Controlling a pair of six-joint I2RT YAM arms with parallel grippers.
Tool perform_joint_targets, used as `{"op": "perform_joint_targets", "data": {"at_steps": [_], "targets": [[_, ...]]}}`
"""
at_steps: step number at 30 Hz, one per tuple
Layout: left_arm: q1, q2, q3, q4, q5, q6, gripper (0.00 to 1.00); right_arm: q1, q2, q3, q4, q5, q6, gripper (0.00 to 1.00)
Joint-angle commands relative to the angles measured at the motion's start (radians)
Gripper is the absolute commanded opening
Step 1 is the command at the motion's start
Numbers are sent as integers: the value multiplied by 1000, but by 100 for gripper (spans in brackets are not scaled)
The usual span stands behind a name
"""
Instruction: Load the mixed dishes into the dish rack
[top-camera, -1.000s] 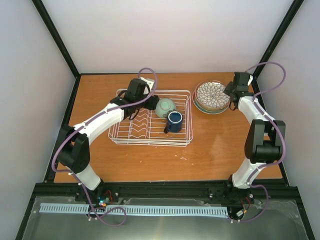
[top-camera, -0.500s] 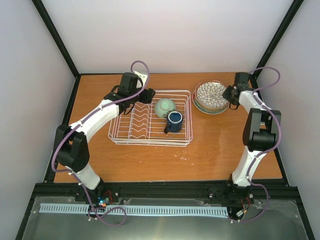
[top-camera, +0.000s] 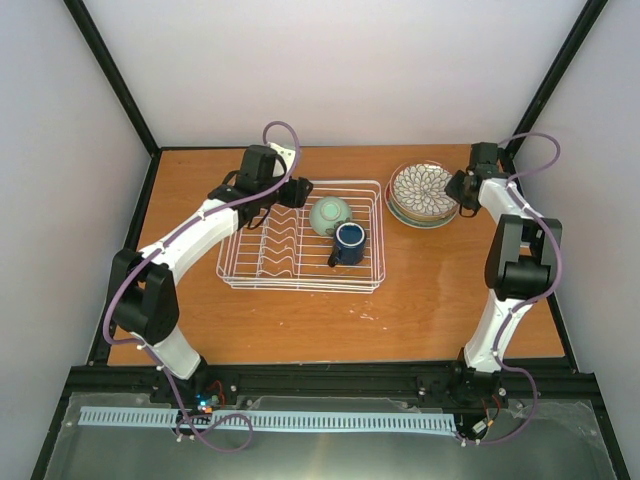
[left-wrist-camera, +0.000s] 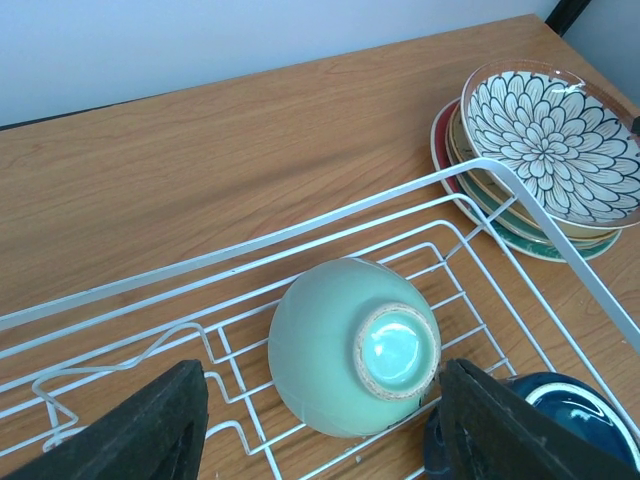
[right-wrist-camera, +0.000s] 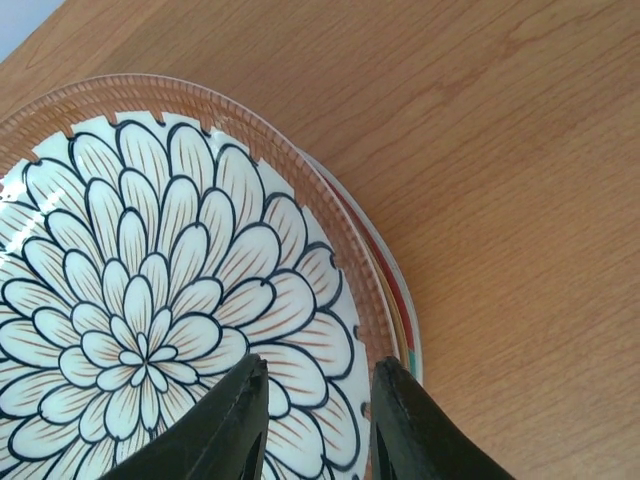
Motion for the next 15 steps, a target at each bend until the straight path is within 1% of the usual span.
{"op": "perform_joint_targets", "data": {"at_steps": [1,5,8,11,15], "targets": [[5,8,31,20,33,6,64,-30,-61,-65,-16,41,15,28],[4,10,31,26,49,2,64,-43,-118,-144,42,45,24,28],[4,11,32,27,56,2,63,-50,-154,-173,61,56,22,28],[4,12,34,26,57,2,63,-55,-175,-176,58,69,15,29],[4,13,37,23,63,3,63,-71,-147,-148,21,53,8,30]]}}
